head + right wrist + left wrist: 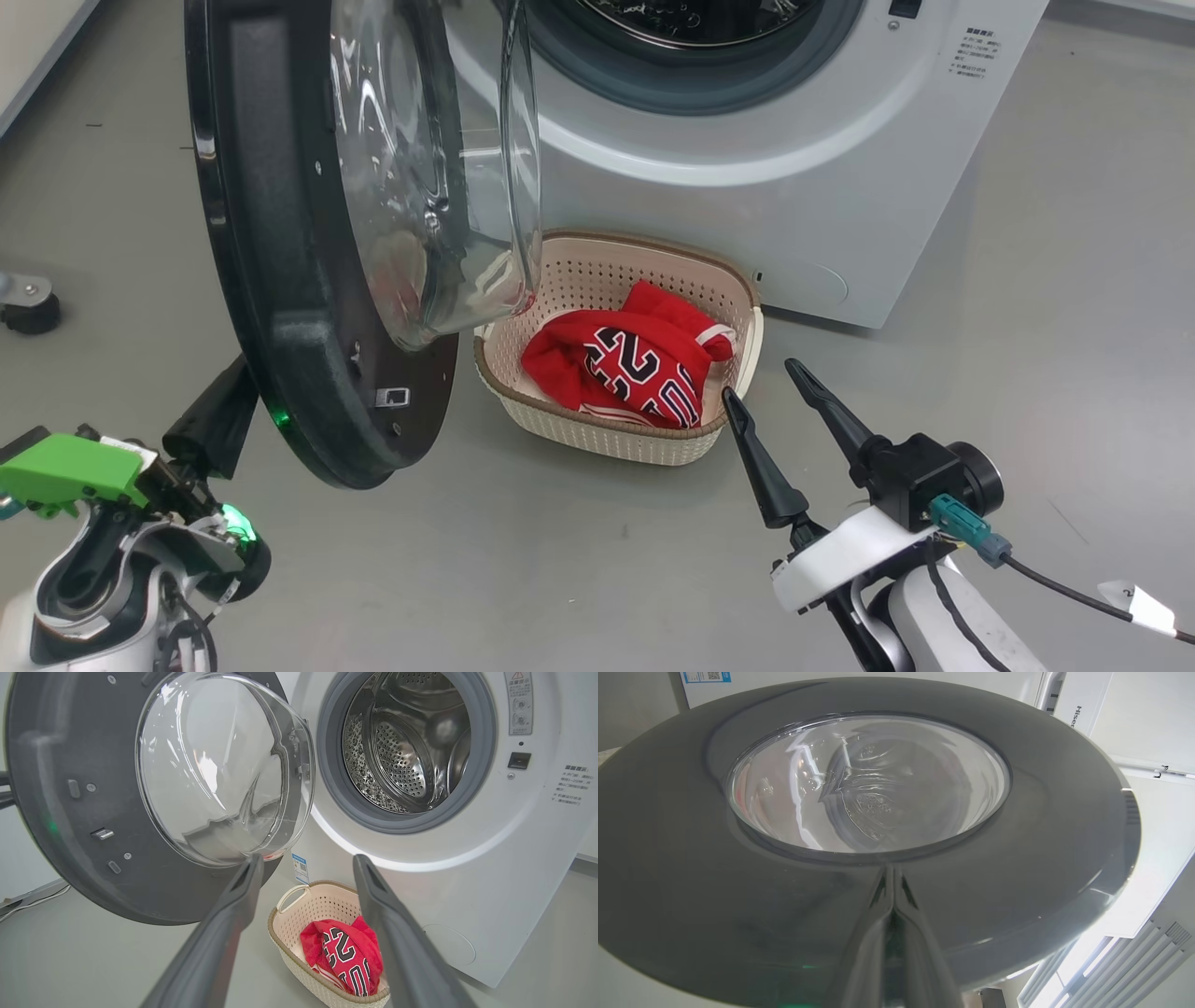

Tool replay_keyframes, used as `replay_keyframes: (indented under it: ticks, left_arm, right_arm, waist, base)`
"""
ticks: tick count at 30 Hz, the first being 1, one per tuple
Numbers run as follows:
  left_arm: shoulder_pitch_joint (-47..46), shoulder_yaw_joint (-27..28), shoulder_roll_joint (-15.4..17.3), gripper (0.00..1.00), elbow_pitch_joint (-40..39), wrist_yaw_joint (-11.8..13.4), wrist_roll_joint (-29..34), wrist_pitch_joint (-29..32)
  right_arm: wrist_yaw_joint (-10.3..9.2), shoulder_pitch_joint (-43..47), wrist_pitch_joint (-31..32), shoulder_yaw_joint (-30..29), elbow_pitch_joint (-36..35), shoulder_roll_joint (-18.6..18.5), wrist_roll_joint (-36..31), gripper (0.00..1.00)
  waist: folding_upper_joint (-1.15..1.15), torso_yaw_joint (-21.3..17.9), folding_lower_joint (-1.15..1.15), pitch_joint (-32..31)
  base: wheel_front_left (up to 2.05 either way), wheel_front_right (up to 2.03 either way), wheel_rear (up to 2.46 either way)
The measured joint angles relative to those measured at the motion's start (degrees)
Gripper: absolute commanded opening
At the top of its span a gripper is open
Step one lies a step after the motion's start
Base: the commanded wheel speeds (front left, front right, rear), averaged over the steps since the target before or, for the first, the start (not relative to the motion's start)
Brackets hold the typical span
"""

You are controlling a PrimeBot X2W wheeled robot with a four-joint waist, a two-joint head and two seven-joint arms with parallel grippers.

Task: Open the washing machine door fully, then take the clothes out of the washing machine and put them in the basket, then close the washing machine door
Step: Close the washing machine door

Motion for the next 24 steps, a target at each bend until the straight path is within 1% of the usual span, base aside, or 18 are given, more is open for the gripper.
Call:
replay_keyframes:
  ticks: [4, 11, 15, 24]
  left_arm:
    - [0.1, -0.1, 0.1, 0.0, -1.1, 1.3, -1.0, 1.9]
    - [0.2, 0.4, 0.4, 0.0, -3.1, 2.2, -3.5, 4.0]
    - [0.8, 0.1, 1.1, 0.0, -4.3, 2.3, -3.4, 4.9]
    - [2.1, 0.0, 1.0, 0.0, -5.5, 2.8, -3.9, 5.6]
  right_arm:
    - [0.01, 0.0, 0.0, 0.2, 0.2, 0.0, 0.0, 1.0]
    - [0.01, 0.0, 0.0, 0.6, 0.2, 0.0, 0.0, 1.0]
    - [0.0, 0.0, 0.0, 1.0, 0.2, 0.0, 0.1, 1.0]
    - [-0.07, -0.3, 0.0, 1.1, 0.2, 0.0, 0.7, 1.0]
  waist:
    - [0.0, -0.1, 0.0, -0.1]
    - [0.0, -0.5, 0.0, 0.1]
    - [0.0, -1.2, 0.0, 0.5]
    - [0.0, -4.0, 0.0, 1.2]
  base:
    - [0.0, 0.0, 0.0]
    - [0.0, 0.0, 0.0]
    - [0.0, 0.0, 0.0]
    - [0.0, 0.0, 0.0]
